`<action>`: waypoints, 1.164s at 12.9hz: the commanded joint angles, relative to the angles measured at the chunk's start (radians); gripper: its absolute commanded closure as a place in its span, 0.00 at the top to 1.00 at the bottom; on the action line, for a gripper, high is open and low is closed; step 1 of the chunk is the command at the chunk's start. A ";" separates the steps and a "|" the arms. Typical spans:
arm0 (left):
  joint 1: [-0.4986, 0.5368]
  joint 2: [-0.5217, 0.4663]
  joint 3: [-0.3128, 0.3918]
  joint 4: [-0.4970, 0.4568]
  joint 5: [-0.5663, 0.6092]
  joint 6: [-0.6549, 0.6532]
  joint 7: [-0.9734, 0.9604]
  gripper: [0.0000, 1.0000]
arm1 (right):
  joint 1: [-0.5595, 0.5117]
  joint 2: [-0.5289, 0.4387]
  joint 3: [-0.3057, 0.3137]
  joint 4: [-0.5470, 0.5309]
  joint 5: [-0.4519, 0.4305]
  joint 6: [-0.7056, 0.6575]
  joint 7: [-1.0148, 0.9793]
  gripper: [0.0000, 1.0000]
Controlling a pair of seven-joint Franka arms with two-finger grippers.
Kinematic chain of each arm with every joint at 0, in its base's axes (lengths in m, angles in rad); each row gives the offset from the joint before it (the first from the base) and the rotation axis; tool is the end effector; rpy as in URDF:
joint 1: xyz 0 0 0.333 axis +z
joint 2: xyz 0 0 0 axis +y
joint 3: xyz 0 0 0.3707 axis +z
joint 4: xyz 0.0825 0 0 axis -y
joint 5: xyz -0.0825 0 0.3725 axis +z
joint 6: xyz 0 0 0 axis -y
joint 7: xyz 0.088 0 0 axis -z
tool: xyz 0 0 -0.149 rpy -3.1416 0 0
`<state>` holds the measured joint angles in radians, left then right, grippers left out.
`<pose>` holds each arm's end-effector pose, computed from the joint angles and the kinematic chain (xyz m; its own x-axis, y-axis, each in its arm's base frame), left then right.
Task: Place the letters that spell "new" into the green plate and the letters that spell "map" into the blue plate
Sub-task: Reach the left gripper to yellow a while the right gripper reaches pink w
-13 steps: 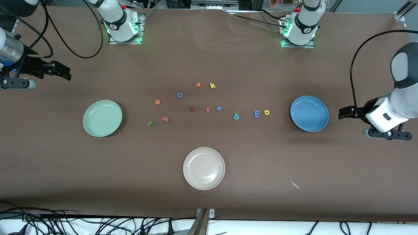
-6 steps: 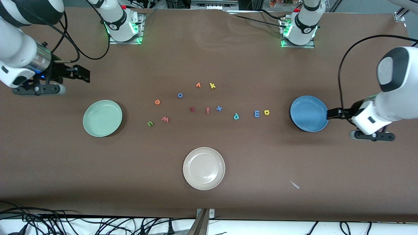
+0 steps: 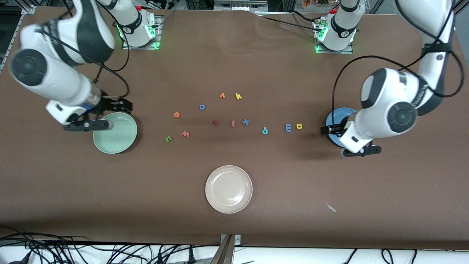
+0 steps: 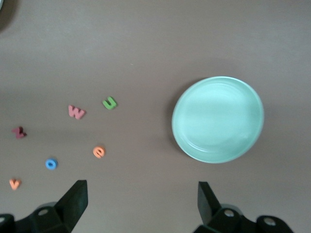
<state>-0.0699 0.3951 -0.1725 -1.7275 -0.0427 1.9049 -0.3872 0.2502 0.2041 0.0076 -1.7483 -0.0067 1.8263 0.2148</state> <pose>0.6157 -0.1470 0.3576 0.9585 0.1619 -0.2345 0.1700 -0.9853 0.0149 0.5813 0.1521 0.4582 0.9916 0.0428 -0.1219 0.0469 -0.9984 0.0314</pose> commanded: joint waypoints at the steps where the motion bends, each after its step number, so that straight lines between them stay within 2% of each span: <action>1: 0.004 -0.025 -0.018 -0.090 -0.025 0.068 -0.064 1.00 | 0.043 0.035 -0.005 -0.037 0.010 0.088 0.084 1.00; 4: -0.005 -0.022 -0.025 -0.150 -0.032 0.089 -0.076 0.97 | 0.102 0.118 -0.006 -0.037 0.008 0.166 0.087 1.00; 7: -0.027 -0.016 -0.033 -0.213 -0.054 0.210 -0.137 0.97 | 0.135 0.176 -0.005 -0.046 0.001 0.244 0.054 1.00; 9: -0.040 0.013 -0.033 -0.219 -0.054 0.246 -0.179 0.94 | 0.176 0.210 0.002 -0.045 -0.007 0.275 -0.003 1.00; 13: -0.067 0.076 -0.033 -0.221 -0.054 0.322 -0.272 0.79 | 0.187 0.279 0.005 -0.043 -0.006 0.327 -0.254 1.00; 15: -0.077 0.097 -0.033 -0.219 -0.054 0.339 -0.294 0.79 | 0.184 0.304 0.005 -0.043 -0.007 0.340 -0.407 1.00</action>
<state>-0.1312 0.4808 -0.2116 -1.9455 -0.0630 2.2217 -0.6607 0.4396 0.4892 0.0114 -1.7920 -0.0094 2.1466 -0.0602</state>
